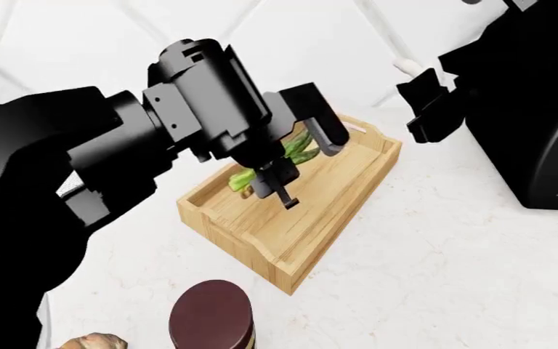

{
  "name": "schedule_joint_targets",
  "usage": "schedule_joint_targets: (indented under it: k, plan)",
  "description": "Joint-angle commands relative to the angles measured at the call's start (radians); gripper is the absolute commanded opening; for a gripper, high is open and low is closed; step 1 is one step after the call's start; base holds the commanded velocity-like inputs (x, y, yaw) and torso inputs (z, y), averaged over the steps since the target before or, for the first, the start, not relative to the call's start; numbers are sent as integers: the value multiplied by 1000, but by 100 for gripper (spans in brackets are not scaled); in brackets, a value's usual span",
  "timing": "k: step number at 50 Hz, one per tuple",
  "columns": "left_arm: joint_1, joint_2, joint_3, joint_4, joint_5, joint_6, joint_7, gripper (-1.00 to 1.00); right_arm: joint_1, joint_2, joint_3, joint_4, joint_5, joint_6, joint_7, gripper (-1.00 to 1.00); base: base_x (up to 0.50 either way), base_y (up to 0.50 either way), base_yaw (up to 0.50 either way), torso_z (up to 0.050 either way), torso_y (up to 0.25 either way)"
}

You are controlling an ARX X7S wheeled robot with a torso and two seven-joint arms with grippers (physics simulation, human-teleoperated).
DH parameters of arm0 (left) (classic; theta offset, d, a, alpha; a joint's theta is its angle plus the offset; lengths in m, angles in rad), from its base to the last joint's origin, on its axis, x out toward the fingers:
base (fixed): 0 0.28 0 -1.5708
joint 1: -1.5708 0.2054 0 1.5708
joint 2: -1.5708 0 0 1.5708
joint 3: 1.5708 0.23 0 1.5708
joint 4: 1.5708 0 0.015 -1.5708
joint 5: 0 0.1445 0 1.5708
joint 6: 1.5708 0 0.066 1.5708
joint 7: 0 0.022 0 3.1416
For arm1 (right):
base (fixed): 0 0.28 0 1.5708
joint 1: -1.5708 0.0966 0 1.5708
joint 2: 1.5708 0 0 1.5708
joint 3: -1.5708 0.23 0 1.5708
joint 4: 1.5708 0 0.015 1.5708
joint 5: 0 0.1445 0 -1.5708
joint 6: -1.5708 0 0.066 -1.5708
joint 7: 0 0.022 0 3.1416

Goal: Pick up the fruits and vegetables and place them in the sink. Turn on the sink faucet to wash them. Then turn the sink off and put them in the tray.

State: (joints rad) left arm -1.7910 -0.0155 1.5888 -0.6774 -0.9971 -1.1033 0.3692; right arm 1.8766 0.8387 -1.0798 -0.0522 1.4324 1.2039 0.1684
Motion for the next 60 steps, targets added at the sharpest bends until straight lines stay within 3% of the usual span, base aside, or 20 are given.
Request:
schedule_joint_targets:
  k: [1, 15, 16, 36, 47, 60]
  plan:
    - [46, 15, -53, -72, 86, 10, 59, -100, -1, 5, -2, -5, -10, 0, -5, -100, 0, 0, 0, 0, 0]
    - [61, 15, -60, -92, 124, -15, 88, -100, -2, 4, -3, 0, -12, -1, -6, -100, 0, 0, 0, 0, 0]
    - [61, 15, -61, -91, 126, -19, 88, 100, -1, 4, -3, 1, -12, 0, -6, -100, 0, 0, 0, 0, 0]
    - [1, 9, -91, -77, 108, -13, 82, 100, 0, -1, -5, 7, -11, 0, -5, -100, 0, 0, 0, 0, 0]
    - [-62, -135, -218, 125, 4, -95, -33, 100, 17, -47, -25, 57, -45, 3, -37, -100, 0, 0, 0, 0, 0]
    - [-83, -272, -295, 269, -64, -157, -134, 100, 26, -164, -114, 200, -173, -33, -191, -100, 0, 0, 0, 0, 0]
